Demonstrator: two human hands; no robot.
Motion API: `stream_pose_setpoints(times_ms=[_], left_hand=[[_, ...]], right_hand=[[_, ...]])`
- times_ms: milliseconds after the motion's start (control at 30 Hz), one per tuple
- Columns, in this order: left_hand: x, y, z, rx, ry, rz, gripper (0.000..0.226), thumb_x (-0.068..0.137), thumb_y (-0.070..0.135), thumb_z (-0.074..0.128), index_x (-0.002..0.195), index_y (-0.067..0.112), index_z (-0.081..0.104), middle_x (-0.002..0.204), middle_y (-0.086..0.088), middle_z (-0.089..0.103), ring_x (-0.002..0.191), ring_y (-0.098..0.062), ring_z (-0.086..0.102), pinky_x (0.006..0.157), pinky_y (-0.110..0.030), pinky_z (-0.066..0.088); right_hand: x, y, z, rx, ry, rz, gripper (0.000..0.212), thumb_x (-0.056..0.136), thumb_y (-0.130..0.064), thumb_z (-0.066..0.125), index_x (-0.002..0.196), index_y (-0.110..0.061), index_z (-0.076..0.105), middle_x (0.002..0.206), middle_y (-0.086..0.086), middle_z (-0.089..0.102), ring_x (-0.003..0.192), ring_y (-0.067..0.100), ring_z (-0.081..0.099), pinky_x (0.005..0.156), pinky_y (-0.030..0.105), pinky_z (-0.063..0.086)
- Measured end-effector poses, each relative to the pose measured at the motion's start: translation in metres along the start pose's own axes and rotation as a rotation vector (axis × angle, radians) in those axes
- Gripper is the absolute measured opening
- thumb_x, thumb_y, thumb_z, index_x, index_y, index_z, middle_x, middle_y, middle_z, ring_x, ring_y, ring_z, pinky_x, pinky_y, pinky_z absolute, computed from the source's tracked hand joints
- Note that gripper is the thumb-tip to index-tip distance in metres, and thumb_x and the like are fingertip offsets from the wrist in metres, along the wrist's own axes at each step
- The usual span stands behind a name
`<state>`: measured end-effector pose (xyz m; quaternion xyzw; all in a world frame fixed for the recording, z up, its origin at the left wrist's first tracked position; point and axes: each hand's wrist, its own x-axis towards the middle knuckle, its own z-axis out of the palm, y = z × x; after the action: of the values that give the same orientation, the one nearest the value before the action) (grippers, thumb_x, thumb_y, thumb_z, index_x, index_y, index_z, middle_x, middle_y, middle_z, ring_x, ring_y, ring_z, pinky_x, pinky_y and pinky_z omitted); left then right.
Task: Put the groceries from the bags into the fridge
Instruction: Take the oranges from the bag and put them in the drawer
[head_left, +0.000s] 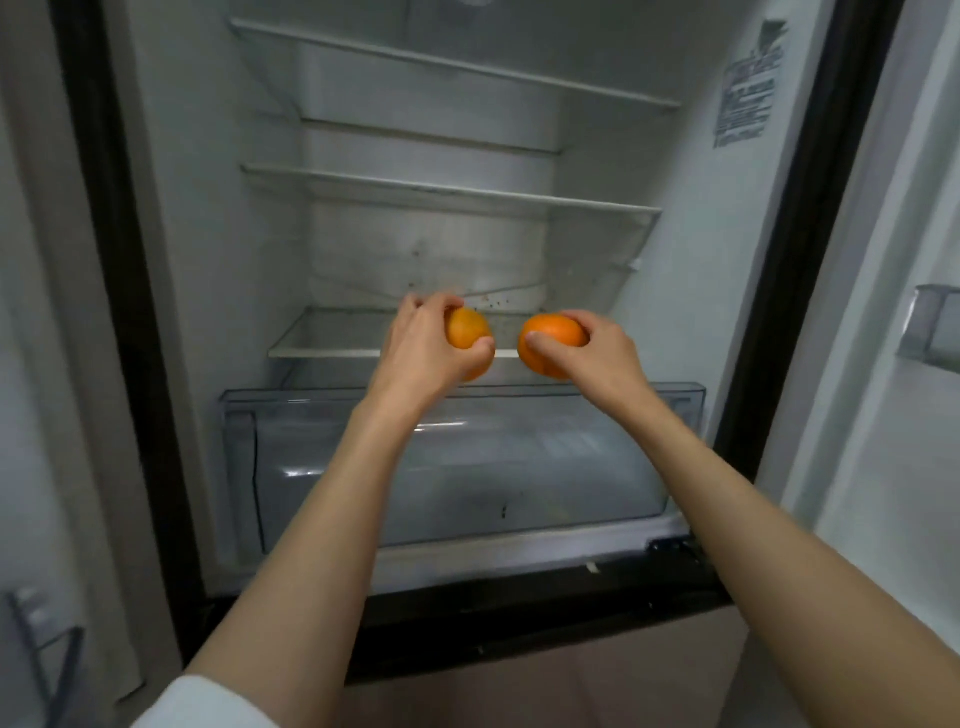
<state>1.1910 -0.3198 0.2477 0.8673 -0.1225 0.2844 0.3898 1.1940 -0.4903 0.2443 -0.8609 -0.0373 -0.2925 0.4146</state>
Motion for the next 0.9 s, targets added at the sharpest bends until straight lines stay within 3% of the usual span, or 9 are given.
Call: stream_pose_setpoints(times_ms=[167,300,433,533,633,733,833,900], left_hand=[[0.031,-0.026,0.018,0.188,-0.167,-0.168,0.04,0.076,0.039,0.068,0.112,0.024,0.056,0.116,-0.009,0.059,0.104,-0.025,0.052,0.08,-0.027,0.04],[0.037,-0.035,0.026,0.264,-0.373,-0.252,0.034,0.075,0.045,0.07,0.101,0.024,0.064,0.1,-0.001,0.061,0.089,-0.016,0.053,0.073,-0.021,0.038],[0.038,-0.04,0.027,0.267,-0.406,-0.247,0.03,0.077,0.047,0.067,0.094,0.024,0.065,0.094,-0.001,0.064,0.089,-0.016,0.058,0.075,-0.022,0.041],[0.037,-0.04,0.029,0.275,-0.395,-0.235,0.026,0.078,0.047,0.066,0.093,0.024,0.066,0.09,0.0,0.064,0.089,-0.016,0.058,0.076,-0.023,0.044],[0.034,-0.041,0.029,0.313,-0.37,-0.22,0.011,0.082,0.038,0.063,0.079,0.028,0.065,0.077,0.002,0.064,0.076,-0.016,0.061,0.077,-0.028,0.049],[0.03,-0.042,0.029,0.343,-0.316,-0.195,0.016,0.083,0.033,0.056,0.067,0.032,0.059,0.064,0.007,0.063,0.072,-0.017,0.065,0.077,-0.032,0.052],[0.016,-0.038,0.029,0.391,-0.179,-0.105,0.016,0.087,0.034,0.049,0.082,0.031,0.063,0.074,0.007,0.064,0.082,-0.023,0.063,0.076,-0.037,0.051],[0.001,-0.037,0.03,0.46,0.004,-0.011,0.022,0.091,0.035,0.045,0.09,0.026,0.065,0.081,0.004,0.065,0.083,-0.025,0.061,0.069,-0.034,0.046]], right_hand=[[0.046,0.019,0.025,-0.22,-0.343,0.054,0.036,0.077,-0.042,0.067,0.102,-0.016,0.063,0.107,0.006,0.062,0.102,0.025,0.056,0.077,0.028,0.041],[0.055,0.028,0.034,-0.333,-0.599,0.099,0.029,0.075,-0.043,0.066,0.081,-0.016,0.065,0.088,0.006,0.066,0.081,0.023,0.064,0.07,0.029,0.05],[0.054,0.025,0.035,-0.289,-0.738,0.187,0.033,0.079,-0.036,0.06,0.088,-0.006,0.071,0.083,0.015,0.069,0.076,0.035,0.069,0.068,0.039,0.057],[0.053,0.025,0.036,-0.299,-0.739,0.225,0.033,0.082,-0.036,0.058,0.09,-0.007,0.069,0.089,0.016,0.069,0.073,0.034,0.069,0.064,0.038,0.059],[0.051,0.026,0.036,-0.343,-0.699,0.212,0.035,0.084,-0.045,0.054,0.083,-0.013,0.066,0.091,0.01,0.069,0.073,0.031,0.07,0.072,0.04,0.059],[0.044,0.026,0.033,-0.442,-0.616,0.129,0.047,0.087,-0.056,0.043,0.079,-0.017,0.067,0.081,0.002,0.072,0.07,0.023,0.07,0.079,0.035,0.055],[0.033,0.028,0.033,-0.522,-0.462,-0.06,0.052,0.09,-0.058,0.036,0.086,-0.018,0.069,0.084,0.004,0.07,0.084,0.025,0.065,0.075,0.032,0.047],[0.02,0.03,0.032,-0.524,-0.351,-0.187,0.051,0.093,-0.054,0.033,0.073,-0.02,0.065,0.082,0.007,0.066,0.087,0.029,0.062,0.07,0.033,0.041]])
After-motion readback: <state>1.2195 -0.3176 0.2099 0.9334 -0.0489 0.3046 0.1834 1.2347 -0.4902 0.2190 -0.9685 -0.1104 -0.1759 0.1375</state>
